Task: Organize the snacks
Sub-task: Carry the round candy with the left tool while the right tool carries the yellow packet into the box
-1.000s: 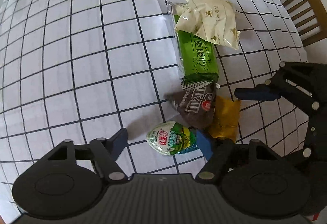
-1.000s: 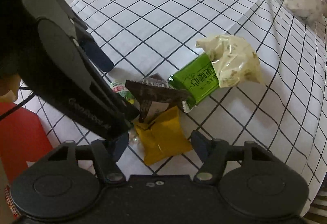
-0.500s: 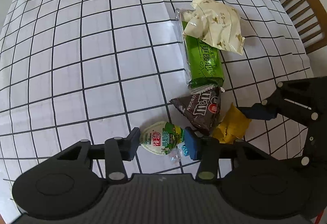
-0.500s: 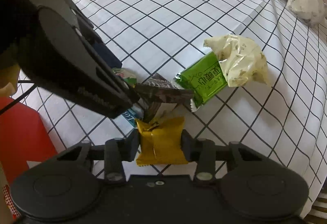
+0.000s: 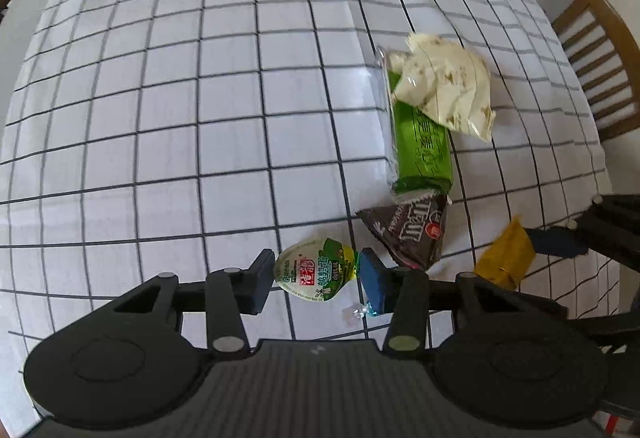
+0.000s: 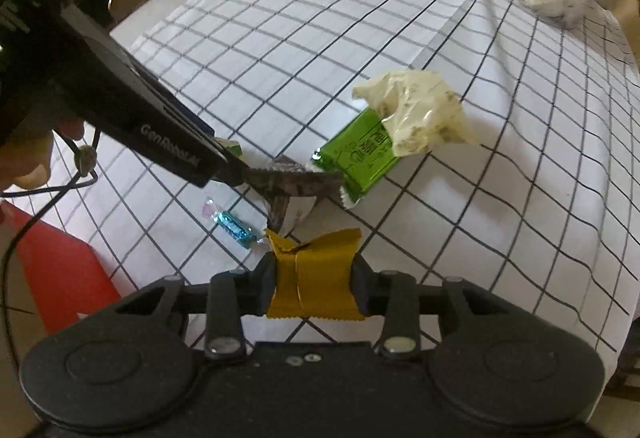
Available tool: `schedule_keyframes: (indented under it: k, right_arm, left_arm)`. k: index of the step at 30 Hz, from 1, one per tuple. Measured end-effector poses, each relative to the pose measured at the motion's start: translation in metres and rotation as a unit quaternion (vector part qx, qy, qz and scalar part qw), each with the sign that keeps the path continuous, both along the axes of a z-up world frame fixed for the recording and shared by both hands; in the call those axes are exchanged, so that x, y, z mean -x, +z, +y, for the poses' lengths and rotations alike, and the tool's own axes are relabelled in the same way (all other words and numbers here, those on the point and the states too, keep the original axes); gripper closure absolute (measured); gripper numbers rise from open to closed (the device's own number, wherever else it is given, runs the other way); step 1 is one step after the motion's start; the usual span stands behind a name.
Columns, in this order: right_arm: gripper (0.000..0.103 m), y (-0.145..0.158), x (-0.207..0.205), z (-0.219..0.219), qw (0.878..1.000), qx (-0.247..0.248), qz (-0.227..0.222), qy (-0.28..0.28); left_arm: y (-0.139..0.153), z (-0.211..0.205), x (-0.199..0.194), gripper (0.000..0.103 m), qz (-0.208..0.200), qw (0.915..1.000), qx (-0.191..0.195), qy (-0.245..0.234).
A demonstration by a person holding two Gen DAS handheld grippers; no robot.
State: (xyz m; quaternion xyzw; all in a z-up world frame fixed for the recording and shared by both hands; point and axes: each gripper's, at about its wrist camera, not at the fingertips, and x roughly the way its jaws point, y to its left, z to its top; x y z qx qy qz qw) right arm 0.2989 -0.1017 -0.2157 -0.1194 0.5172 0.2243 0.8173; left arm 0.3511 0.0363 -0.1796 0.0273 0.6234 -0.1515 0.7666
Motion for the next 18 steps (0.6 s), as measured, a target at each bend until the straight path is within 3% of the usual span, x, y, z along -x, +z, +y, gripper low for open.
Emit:
schedule_keyframes:
  k: [11,18]
  right_arm:
    - [0.066,0.049,0.029,-0.013,0.999,-0.036,-0.036,-0.02]
    - [0.066,0.079,0.06,-0.02,0.997,-0.055,-0.054,-0.02]
  left_arm:
    - [0.052,0.018,0.019,0.058,-0.043,0.9988,0.016,0.018]
    - [0.081,0.024,0.054,0.058,-0.062,0.9976,0.015,0.027]
